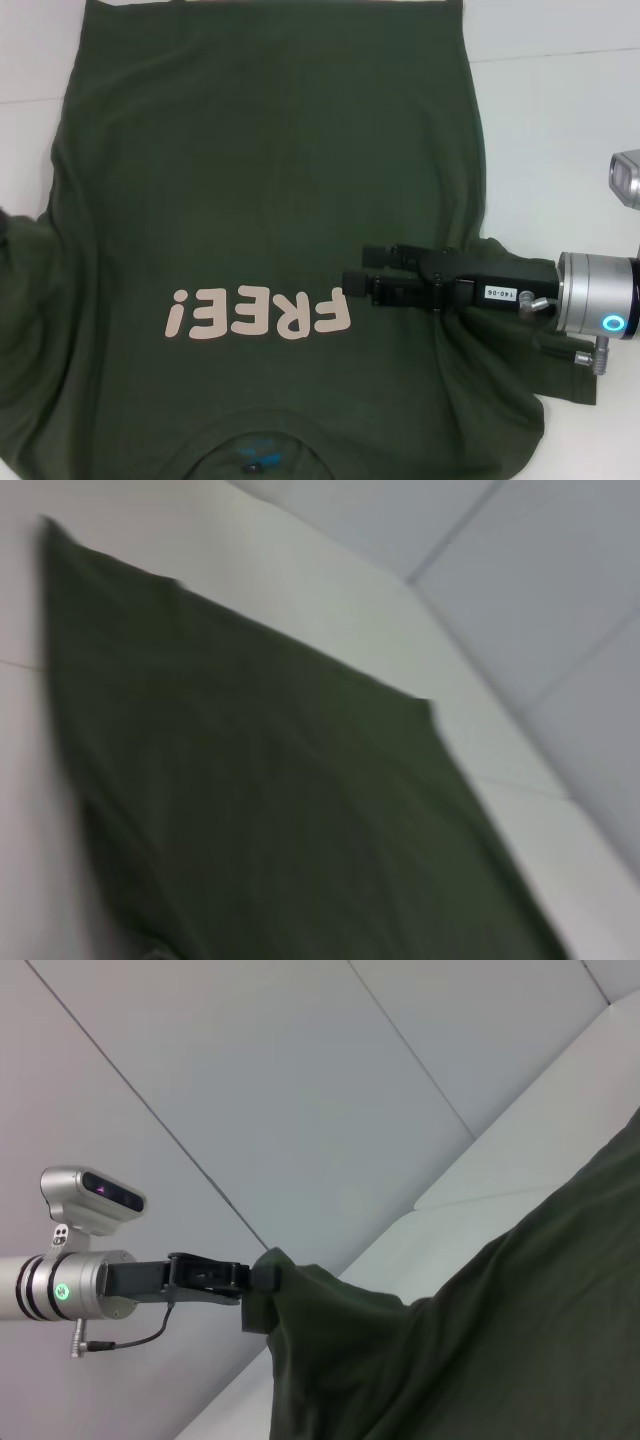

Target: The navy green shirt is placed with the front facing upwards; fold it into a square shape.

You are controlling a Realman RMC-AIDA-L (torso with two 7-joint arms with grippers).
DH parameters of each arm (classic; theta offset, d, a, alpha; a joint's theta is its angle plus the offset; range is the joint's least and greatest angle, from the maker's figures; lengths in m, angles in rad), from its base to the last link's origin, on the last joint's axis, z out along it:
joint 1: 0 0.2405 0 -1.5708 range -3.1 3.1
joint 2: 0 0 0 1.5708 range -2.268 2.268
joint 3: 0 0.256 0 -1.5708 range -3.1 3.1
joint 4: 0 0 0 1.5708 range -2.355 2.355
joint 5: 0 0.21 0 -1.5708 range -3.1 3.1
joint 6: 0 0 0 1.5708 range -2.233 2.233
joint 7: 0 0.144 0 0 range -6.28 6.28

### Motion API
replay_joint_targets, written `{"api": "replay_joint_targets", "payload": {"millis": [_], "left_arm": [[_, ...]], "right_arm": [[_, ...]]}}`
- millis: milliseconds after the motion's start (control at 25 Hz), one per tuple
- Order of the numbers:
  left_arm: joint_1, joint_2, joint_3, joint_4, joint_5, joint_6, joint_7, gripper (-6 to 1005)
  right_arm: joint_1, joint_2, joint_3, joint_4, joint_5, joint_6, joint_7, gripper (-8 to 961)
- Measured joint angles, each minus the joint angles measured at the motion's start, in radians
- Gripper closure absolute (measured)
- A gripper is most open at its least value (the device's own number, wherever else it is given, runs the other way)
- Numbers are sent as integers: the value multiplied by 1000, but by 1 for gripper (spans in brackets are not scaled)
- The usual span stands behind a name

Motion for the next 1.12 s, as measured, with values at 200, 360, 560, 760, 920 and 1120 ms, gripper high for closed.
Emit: {"api": "replay_joint_targets", "payload": {"millis": [200, 360, 560, 760, 920, 1120], "left_arm": [[-18, -7, 3, -61, -62, 58, -8, 978], [-26, -9, 4, -126, -86, 47, -7, 978], [-30, -17, 14, -176, -91, -10, 10, 979], [-26, -18, 15, -167, -87, -59, 22, 979], [-14, -15, 15, -133, -85, -102, 23, 978], [1, -17, 15, -69, -79, -136, 22, 978]], "right_arm": [[0, 0, 0, 0, 0, -1, -1, 38], [-1, 0, 0, 0, 0, -2, -2, 38], [-1, 0, 0, 0, 0, -3, 0, 39], [-2, 0, 0, 0, 0, -5, 3, 39], [-2, 0, 0, 1, 0, -5, 3, 39], [-5, 0, 0, 2, 0, -5, 4, 39]]}}
